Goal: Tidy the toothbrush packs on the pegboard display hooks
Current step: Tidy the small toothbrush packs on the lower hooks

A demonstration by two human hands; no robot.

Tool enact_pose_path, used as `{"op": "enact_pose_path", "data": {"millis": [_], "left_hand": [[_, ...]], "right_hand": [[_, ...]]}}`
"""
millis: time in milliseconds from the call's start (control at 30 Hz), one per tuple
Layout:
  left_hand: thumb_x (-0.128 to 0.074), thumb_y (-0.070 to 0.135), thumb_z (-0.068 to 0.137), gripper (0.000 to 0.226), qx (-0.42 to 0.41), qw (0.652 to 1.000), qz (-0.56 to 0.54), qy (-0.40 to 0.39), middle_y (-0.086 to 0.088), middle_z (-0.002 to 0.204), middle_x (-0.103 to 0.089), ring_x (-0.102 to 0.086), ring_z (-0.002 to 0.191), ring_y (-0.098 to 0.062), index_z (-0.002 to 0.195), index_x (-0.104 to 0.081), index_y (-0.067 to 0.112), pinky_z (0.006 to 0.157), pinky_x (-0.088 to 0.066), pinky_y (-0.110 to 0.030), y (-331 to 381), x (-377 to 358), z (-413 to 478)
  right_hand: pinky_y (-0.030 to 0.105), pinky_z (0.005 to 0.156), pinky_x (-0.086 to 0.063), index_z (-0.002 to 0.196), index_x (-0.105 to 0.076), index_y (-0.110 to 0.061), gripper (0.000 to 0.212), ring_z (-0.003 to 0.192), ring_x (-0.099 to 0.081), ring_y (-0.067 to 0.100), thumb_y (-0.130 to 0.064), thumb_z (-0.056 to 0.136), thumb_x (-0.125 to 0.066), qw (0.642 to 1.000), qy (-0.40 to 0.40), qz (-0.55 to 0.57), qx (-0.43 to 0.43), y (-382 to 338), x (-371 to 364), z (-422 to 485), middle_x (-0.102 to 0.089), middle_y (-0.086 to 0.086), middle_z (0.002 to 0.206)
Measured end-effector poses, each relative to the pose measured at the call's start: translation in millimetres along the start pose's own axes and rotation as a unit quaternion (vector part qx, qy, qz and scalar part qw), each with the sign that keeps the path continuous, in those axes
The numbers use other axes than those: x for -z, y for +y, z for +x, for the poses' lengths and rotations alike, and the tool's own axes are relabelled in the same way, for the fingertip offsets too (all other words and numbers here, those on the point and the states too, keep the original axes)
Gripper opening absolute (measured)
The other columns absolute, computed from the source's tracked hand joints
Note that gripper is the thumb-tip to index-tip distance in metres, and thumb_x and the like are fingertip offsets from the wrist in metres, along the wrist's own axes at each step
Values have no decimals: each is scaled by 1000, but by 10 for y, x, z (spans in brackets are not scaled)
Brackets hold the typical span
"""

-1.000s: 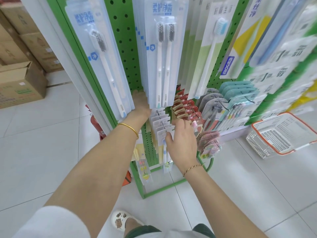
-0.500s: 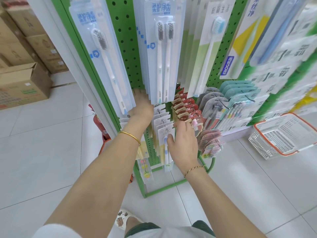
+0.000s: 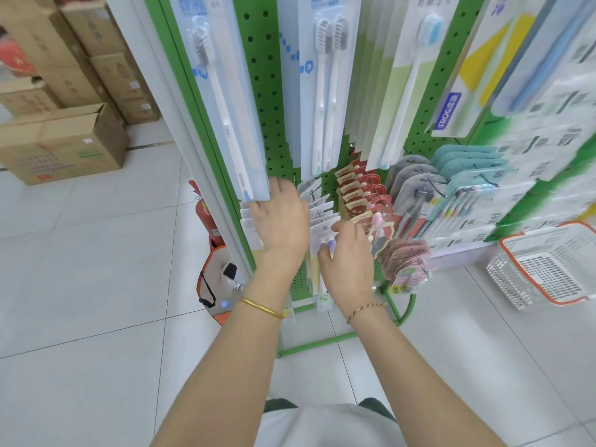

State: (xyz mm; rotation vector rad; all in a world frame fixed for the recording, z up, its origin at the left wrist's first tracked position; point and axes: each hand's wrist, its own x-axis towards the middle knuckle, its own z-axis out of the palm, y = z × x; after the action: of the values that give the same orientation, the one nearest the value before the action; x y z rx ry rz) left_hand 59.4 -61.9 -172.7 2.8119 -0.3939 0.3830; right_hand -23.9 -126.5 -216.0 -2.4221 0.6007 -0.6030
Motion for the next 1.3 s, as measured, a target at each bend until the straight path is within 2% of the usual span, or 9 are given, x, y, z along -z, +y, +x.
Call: {"op": "enact_pose_path", "data": {"millis": [133,267,534,667,801,867,1001,1167,1301], "left_hand": [[-55,2,67,5,-6,994,-55,93,-14,71,-56,-55,61,-33,71,-57,2,61,-47,-36,-55,-44,-143],[-39,11,76,24,4,987,-95,128,-15,84,-60,-56,81,-35,83,-59,0,76,-50,-45,-80,-131,-391],[-39,16,88,21,74,961,-208,170,-3,99,-60,-49,94,-25,93,-59,9,80,-34,-33,-47,-80,-699],[-41,16,99,14,101,903,-397,132,8,78,-49,-46,73,-4,87,-48,14,68,-37,-24,-78,53,-753],[-42,15,100,14,115,866,-473,118,11,73,-47,-43,64,5,88,-47,13,59,-36,-11,-52,144,-736],[-43,15,100,14,120,851,-498,112,10,75,-48,-44,65,5,87,-48,16,60,-36,-12,-32,168,-707],[-45,17,99,19,135,820,-549,89,10,79,-51,-46,70,0,82,-49,24,66,-40,-17,7,203,-630],[-49,27,98,8,144,778,-611,-15,2,98,-66,-63,91,-15,103,-52,21,78,-50,-33,75,182,-580],[-58,30,94,25,104,816,-565,-67,-3,105,-67,-64,95,-16,110,-53,12,82,-50,-32,145,84,-642]], "right_hand": [[40,75,-41,109,-53,-3,28,94,-51,32,-6,82,-60,1000,-5,17,5,23,-25,-67,-54,15,103],[43,78,-45,107,-54,-1,28,95,-52,34,-4,80,-60,999,-5,35,11,39,-39,-102,-55,16,101],[31,79,-41,112,-53,-6,26,98,-53,24,-12,88,-59,992,-30,123,-9,188,39,-105,-51,1,102],[36,91,-44,121,-57,-9,28,102,-55,21,-17,94,-53,981,-66,183,20,254,135,-89,-57,1,107],[30,96,-42,124,-59,-10,29,108,-55,17,-16,98,-46,973,-101,201,45,315,207,-79,-63,2,120],[24,88,-42,119,-62,-11,27,100,-56,9,-15,98,-45,968,-121,215,41,325,242,-81,-66,0,110],[17,63,-36,77,-57,-9,22,64,-43,3,-12,97,-48,949,-145,279,8,302,320,-93,-51,-1,70],[13,61,-38,74,-59,-9,21,61,-42,-2,-10,95,-53,926,-88,363,-51,331,368,-87,-50,-4,69],[12,61,-39,79,-63,-9,17,59,-44,-4,-10,94,-55,919,-65,382,-69,340,378,-74,-51,-8,66]]}}
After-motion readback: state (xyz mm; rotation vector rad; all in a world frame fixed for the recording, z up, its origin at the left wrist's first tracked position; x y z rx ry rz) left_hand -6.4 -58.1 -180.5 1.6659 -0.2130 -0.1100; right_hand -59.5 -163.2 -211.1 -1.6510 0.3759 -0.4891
